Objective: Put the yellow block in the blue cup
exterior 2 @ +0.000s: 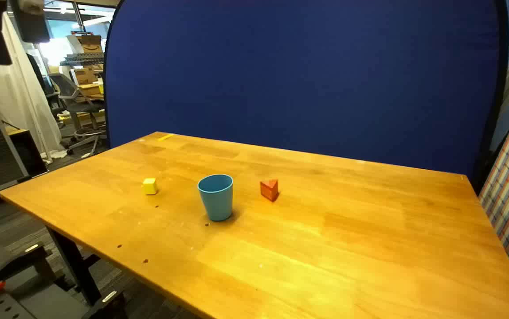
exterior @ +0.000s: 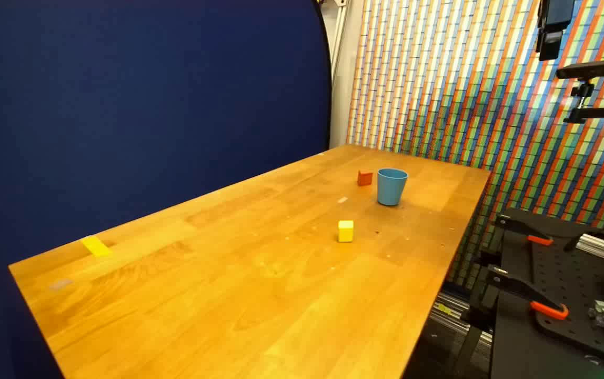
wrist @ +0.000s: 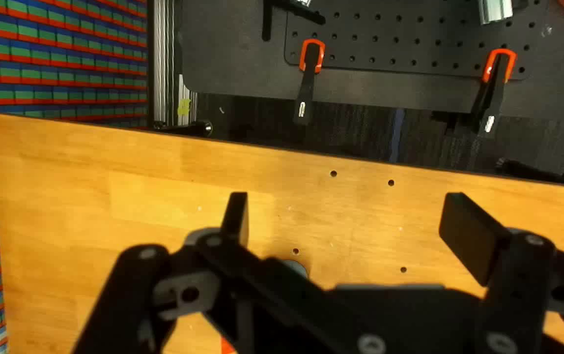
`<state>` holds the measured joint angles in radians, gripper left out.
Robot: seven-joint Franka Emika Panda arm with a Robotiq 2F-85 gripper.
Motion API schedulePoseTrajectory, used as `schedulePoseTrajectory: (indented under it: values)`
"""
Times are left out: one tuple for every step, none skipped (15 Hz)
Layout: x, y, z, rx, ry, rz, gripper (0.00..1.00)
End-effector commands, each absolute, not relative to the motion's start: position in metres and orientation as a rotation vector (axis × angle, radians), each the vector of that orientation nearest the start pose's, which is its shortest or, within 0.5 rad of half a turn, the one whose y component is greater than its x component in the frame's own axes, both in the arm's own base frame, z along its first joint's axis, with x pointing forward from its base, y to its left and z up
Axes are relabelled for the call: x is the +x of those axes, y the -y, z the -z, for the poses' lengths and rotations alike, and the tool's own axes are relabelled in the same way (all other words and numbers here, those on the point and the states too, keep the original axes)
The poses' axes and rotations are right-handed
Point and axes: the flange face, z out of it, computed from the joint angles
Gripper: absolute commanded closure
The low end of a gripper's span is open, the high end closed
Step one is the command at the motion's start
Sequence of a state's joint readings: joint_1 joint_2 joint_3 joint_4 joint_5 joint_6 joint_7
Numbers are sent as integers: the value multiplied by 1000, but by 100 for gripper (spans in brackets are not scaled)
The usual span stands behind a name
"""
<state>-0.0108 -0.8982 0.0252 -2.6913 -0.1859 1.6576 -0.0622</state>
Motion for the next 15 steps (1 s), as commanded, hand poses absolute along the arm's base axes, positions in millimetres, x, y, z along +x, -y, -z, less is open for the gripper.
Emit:
schedulePoseTrajectory:
  values:
    - [270, 14, -475, -3329, 157, -237, 0]
    - [270, 14, -475, -3329, 157, -236, 0]
    - [270, 14, -475, -3329, 157, -236, 0]
    - [270, 14, -475, -3329, 157, -236, 0]
    - [270, 14, -475, -3329, 157, -236, 0]
    - [285, 13, -472, -3313, 190, -207, 0]
    - [302, 8, -465, -3304, 206, -200, 0]
    - [321, -1, -455, -3292, 250, -173, 0]
    - [334, -7, -449, -3277, 284, -132, 0]
    - [350, -16, -439, -3251, 339, -97, 0]
    - [364, -25, -430, -3230, 389, -74, 0]
    - [377, -35, -418, -3195, 441, -51, 0]
    - [391, -48, -405, -3149, 483, -31, 0]
    - [403, -59, -393, -3115, 524, -30, 0]
    - [414, -72, -380, -3083, 569, -44, 0]
